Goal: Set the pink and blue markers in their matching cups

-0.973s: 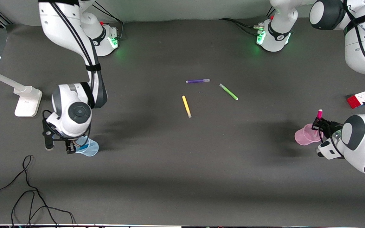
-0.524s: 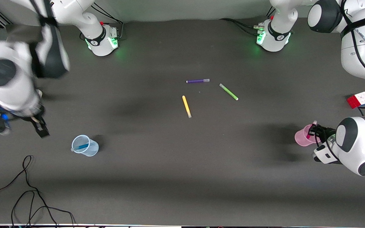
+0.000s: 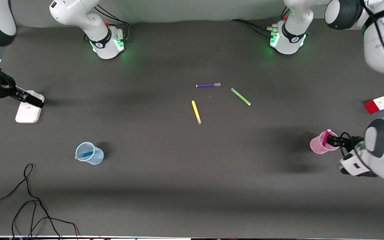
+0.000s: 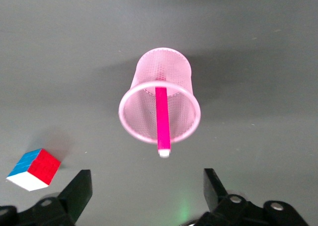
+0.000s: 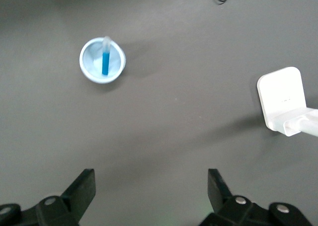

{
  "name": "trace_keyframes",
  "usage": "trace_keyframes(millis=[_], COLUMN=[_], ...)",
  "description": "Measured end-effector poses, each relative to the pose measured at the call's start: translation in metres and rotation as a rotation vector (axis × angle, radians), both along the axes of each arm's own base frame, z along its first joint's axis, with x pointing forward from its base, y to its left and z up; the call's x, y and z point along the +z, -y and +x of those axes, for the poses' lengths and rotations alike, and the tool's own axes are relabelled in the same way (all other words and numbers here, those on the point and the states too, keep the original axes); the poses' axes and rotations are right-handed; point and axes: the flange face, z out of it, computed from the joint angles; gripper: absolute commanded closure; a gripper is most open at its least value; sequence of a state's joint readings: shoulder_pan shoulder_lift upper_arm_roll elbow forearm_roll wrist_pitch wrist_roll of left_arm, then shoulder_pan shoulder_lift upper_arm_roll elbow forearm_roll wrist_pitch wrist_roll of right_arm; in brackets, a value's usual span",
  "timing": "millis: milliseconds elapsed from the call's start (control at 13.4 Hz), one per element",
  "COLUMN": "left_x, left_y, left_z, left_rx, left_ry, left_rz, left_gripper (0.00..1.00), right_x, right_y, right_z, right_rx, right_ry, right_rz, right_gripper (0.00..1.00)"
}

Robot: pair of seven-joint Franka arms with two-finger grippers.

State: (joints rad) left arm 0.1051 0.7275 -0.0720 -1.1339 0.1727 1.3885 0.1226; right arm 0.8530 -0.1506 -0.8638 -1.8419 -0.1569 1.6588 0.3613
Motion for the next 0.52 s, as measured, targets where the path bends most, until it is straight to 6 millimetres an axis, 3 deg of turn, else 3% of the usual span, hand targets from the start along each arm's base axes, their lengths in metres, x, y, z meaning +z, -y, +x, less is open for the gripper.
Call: trace_keyframes(millis=[224, 524], left_x=[0.087, 0.164], left_y=[0.005, 0.017], left_z=[-0.014, -0.056], left_rx=[0.005, -0.007], left_ry=[0.109, 0.206], left_rz=[-0.021, -0.033], left_gripper=[0.0, 0.0], right_x=[0.008, 0.008], right_y=[0.012, 0.019], right_z=[-0.008, -0.011], right_rx=[0.073, 0.138], right_ry=[-0.003, -0.012], right_rz=[0.036, 0.049], right_gripper=[0.0, 0.0])
